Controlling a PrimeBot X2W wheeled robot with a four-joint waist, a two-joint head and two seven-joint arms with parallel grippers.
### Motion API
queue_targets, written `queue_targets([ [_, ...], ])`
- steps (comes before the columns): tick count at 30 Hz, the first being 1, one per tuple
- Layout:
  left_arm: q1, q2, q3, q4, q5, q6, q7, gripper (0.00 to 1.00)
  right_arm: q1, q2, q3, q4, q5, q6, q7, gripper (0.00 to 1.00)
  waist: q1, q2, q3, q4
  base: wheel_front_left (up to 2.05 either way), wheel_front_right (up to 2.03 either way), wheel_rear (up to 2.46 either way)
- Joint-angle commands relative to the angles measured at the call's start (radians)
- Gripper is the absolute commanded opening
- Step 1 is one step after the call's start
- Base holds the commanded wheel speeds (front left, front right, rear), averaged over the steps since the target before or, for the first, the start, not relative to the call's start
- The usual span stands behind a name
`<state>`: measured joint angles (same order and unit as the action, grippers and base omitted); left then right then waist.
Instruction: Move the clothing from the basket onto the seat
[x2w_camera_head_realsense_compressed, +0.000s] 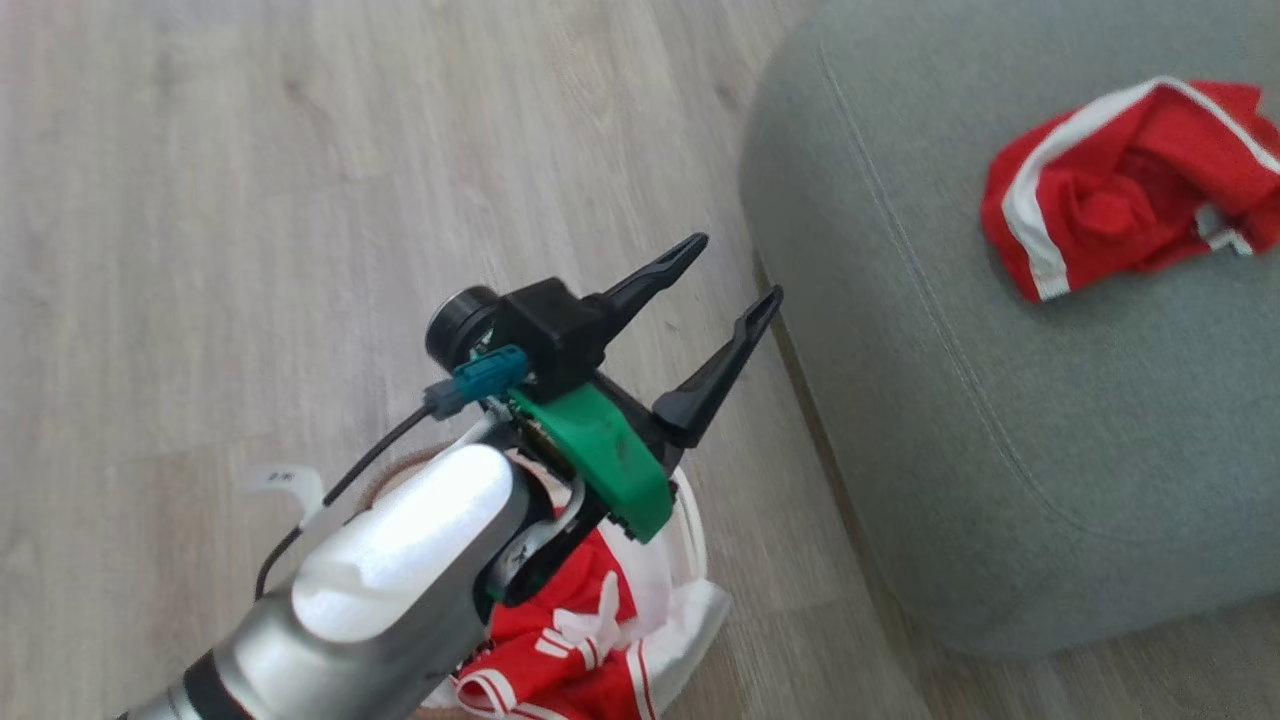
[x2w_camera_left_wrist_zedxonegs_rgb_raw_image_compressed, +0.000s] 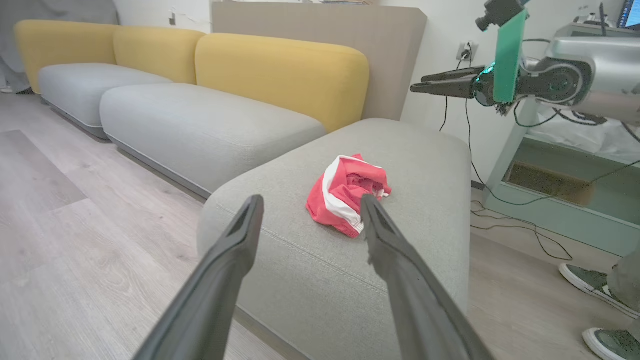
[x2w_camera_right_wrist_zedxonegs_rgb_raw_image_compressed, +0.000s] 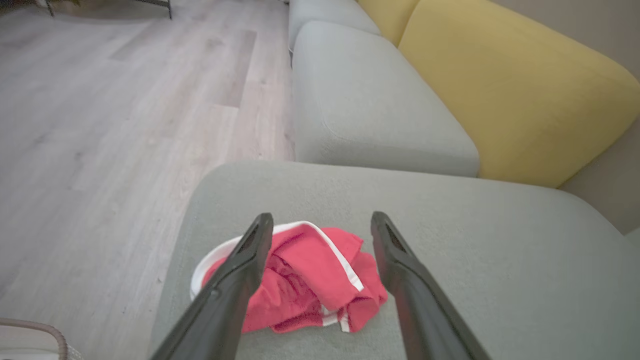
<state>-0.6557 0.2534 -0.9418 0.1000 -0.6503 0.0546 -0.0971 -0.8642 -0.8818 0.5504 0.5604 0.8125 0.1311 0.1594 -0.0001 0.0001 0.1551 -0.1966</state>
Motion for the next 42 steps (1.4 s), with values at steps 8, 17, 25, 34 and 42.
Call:
queue_targets([
  [8, 0.028, 0.065, 0.091, -0.028, -0.018, 0.058, -0.034, 1.0, 0.153, -0.062, -0.102, -0.144, -0.004, 0.0, -0.168, 1.0, 0.0001, -0.0001, -0.077, 0.082, 0.0, 0.0, 0.0],
  [17, 0.097, 0.112, 0.163, -0.024, -0.041, 0.136, -0.084, 1.0, 0.38, 0.005, -0.333, -0.246, -0.07, 0.0, -0.341, 1.0, 0.0001, -0.0001, -0.112, 0.155, 0.0, 0.0, 0.0],
  [25, 0.161, 0.155, 0.219, -0.028, -0.062, 0.182, -0.116, 1.0, 0.612, 0.202, -0.555, -0.44, -0.214, 0.0, -0.335, 1.0, 0.0001, -0.0001, -0.113, 0.202, 0.0, 0.0, 0.0],
  [34, 0.244, 0.182, 0.256, -0.032, -0.069, 0.218, -0.143, 1.0, 0.861, 0.477, -0.7, -0.656, -0.368, 0.0, -0.32, 1.0, 0.0001, -0.0001, -0.15, 0.251, 0.0, 0.0, 0.0],
  [42, 0.324, 0.194, 0.306, -0.038, -0.066, 0.245, -0.159, 1.0, 0.967, 0.597, -0.689, -0.722, -0.409, 0.0, -0.341, 1.0, 0.0001, -0.0001, -0.164, 0.267, 0.0, 0.0, 0.0],
])
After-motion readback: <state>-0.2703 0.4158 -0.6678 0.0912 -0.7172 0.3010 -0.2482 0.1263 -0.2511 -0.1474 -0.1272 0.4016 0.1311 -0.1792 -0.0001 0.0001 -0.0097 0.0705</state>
